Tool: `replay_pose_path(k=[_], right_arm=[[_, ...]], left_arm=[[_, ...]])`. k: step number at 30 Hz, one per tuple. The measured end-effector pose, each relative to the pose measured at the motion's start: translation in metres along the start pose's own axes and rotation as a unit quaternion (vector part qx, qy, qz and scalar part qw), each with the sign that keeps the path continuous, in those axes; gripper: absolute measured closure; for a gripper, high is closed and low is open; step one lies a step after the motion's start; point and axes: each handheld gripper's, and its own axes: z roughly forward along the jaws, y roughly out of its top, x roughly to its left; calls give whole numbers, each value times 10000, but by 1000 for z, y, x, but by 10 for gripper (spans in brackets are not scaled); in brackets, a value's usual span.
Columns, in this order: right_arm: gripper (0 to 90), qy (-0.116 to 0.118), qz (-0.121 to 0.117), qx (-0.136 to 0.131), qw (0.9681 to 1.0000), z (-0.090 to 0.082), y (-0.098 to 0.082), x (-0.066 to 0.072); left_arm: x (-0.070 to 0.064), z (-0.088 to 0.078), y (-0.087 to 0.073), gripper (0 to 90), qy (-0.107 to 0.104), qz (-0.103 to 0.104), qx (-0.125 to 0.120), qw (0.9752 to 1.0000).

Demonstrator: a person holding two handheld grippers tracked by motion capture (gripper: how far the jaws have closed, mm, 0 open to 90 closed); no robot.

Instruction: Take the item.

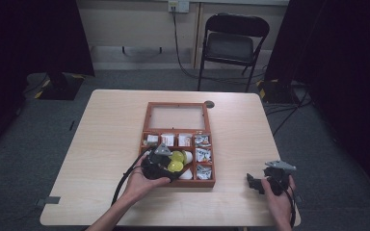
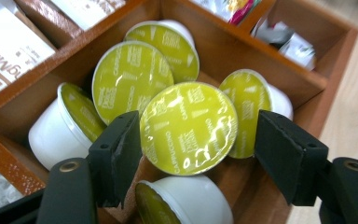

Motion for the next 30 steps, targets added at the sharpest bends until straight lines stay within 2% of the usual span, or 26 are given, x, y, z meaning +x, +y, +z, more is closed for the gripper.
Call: replay_pose_path(k=[3, 5, 7, 10, 16, 20, 23, 25, 28, 30], right_arm=[[0, 0, 0, 1, 10000, 0, 0, 0], [0, 0, 0, 0, 10000, 0, 0, 0], [0, 1, 1, 0, 10000, 0, 0, 0], [0, 1, 0, 1, 10000, 0, 0, 0], [0, 0, 0, 0, 10000, 0, 0, 0], [0, 0, 0, 1, 10000, 0, 0, 0], [0, 1, 0, 1, 10000, 0, 0, 0], [0, -1, 2, 0, 10000, 0, 0, 0], [0, -1, 4, 1, 10000, 0, 0, 0], [0, -1, 1, 1, 10000, 0, 0, 0]], left_arm=[[0, 1, -1, 332, 0, -28, -46, 10000], [0, 1, -1, 337, -7, -71, 14, 10000], [-1, 3, -2, 353, 74, -57, 67, 9999], [1, 4, -4, 373, -18, -180, 45, 9998], [0, 7, -4, 379, 105, -151, 68, 9998], [1, 8, -3, 379, 28, -171, 92, 9998], [1, 9, -3, 384, 52, -170, 146, 9997], [2, 10, -3, 387, 11, -248, 194, 9995], [1, 10, -3, 404, 81, -149, 246, 9996], [1, 11, -3, 404, 75, -162, 235, 9996]])
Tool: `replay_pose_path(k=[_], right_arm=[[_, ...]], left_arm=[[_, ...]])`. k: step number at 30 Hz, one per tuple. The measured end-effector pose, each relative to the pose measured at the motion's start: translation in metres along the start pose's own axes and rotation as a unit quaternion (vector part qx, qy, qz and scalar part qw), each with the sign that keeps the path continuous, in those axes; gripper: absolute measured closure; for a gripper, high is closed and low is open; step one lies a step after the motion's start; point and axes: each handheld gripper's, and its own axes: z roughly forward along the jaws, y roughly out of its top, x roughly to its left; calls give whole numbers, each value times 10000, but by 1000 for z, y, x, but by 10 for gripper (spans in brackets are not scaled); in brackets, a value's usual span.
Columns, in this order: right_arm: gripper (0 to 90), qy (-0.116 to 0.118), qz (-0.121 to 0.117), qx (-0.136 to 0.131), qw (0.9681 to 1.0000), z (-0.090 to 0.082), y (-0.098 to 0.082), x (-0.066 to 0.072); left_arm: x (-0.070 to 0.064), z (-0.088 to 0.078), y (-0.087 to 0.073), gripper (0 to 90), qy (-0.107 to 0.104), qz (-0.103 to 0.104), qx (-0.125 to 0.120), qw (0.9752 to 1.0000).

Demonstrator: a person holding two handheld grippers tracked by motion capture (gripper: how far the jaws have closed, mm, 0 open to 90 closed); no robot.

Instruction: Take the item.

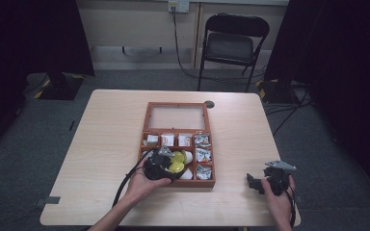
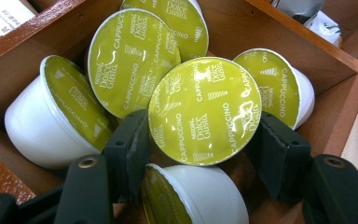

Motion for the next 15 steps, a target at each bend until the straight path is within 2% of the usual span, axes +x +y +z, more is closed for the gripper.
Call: replay_pose_path(k=[5, 12, 13, 15], right_arm=[[0, 1, 0, -1, 10000, 0, 0, 0], [0, 1, -1, 0, 10000, 0, 0, 0], [0, 2, -1, -1, 10000, 0, 0, 0], [0, 8, 0, 2, 10000, 0, 0, 0]], left_arm=[[2, -1, -1, 408, -47, -78, -57, 9999], [2, -3, -1, 417, -66, -86, -130, 9999], [3, -5, -2, 426, -90, -84, -140, 9998], [4, -7, -3, 521, 1, -151, -292, 9995]])
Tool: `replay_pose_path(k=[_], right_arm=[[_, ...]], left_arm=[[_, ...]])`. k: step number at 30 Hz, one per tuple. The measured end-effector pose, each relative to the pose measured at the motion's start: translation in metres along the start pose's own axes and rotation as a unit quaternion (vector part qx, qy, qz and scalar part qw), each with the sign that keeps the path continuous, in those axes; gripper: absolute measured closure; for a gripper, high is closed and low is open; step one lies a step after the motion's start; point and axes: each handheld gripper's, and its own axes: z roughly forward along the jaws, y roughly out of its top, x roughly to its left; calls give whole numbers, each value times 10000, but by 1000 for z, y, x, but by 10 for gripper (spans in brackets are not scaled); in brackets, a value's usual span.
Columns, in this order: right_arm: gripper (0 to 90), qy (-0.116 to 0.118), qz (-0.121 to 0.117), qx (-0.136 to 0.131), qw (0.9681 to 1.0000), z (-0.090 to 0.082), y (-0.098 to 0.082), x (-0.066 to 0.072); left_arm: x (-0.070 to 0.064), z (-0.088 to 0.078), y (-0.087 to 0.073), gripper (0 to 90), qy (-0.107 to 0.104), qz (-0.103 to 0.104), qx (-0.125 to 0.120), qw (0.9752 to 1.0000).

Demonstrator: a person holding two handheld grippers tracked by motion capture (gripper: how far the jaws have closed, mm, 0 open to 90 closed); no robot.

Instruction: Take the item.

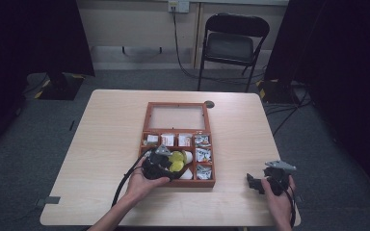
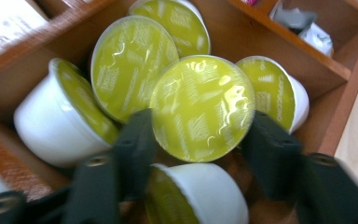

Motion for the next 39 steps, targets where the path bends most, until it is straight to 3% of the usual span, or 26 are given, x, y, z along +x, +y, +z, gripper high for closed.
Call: replay_pose_path(k=[6, 10, 13, 17, 22, 26, 30, 34, 39], right_arm=[[0, 4, -3, 0, 10000, 0, 0, 0], [0, 3, -3, 0, 10000, 0, 0, 0], [0, 4, -2, 0, 10000, 0, 0, 0], [0, 4, -1, 1, 10000, 0, 0, 0], [0, 4, -2, 0, 10000, 0, 0, 0], [0, 4, -2, 1, 10000, 0, 0, 0], [0, 4, -2, 1, 10000, 0, 0, 0], [0, 4, -2, 0, 10000, 0, 0, 0], [0, 4, -2, 0, 10000, 0, 0, 0]], left_arm=[[1, 1, 1, 514, -42, 19, 77, 10000], [3, 1, 1, 509, -107, -94, 110, 9998], [4, 3, 2, 479, -172, -241, 78, 9995], [1, 2, 6, 397, -179, -172, 74, 9997], [2, 0, 8, 356, -253, -155, 111, 9995], [5, 1, 11, 337, -404, -285, 170, 9986], [1, 7, 14, 337, -259, -315, 365, 9985], [-2, 10, 22, 331, -126, -139, 479, 9987], [1, 14, 24, 339, -191, -183, 543, 9982]])
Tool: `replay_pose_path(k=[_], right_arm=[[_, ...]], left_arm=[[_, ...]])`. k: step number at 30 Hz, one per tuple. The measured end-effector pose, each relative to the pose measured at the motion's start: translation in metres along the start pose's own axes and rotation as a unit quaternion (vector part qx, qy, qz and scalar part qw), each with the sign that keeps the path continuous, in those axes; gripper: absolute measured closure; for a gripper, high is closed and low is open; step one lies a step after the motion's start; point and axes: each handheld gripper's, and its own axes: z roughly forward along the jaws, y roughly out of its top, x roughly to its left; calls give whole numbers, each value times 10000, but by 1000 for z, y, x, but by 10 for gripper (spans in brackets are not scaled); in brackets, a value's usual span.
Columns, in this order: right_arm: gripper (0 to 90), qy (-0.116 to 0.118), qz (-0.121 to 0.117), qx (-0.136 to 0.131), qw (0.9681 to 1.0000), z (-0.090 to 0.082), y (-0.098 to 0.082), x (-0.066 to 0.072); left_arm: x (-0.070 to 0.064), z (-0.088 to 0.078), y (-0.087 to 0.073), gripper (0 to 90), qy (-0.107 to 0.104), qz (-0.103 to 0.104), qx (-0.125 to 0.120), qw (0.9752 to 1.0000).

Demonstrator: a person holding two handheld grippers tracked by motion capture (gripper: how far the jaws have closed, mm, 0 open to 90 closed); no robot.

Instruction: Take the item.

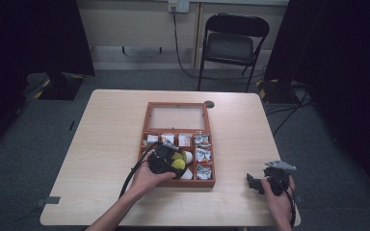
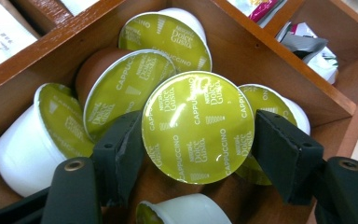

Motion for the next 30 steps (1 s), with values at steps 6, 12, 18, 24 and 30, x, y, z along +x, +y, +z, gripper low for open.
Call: replay_pose_path(k=[6, 12, 18, 24, 30], right_arm=[[0, 0, -2, -1, 10000, 0, 0, 0], [0, -1, -1, -1, 10000, 0, 0, 0], [0, 0, -1, 0, 10000, 0, 0, 0], [0, 0, -1, 0, 10000, 0, 0, 0], [0, -5, 2, -3, 10000, 0, 0, 0]], left_arm=[[-1, 0, 0, 379, 75, 105, 44, 9999], [-1, 0, -1, 382, 75, 113, 36, 9999], [-3, -4, -2, 383, 79, 176, -29, 9998], [-4, -11, -4, 383, 90, 191, -228, 9995], [-3, -15, -6, 383, 89, 245, -213, 9994]])
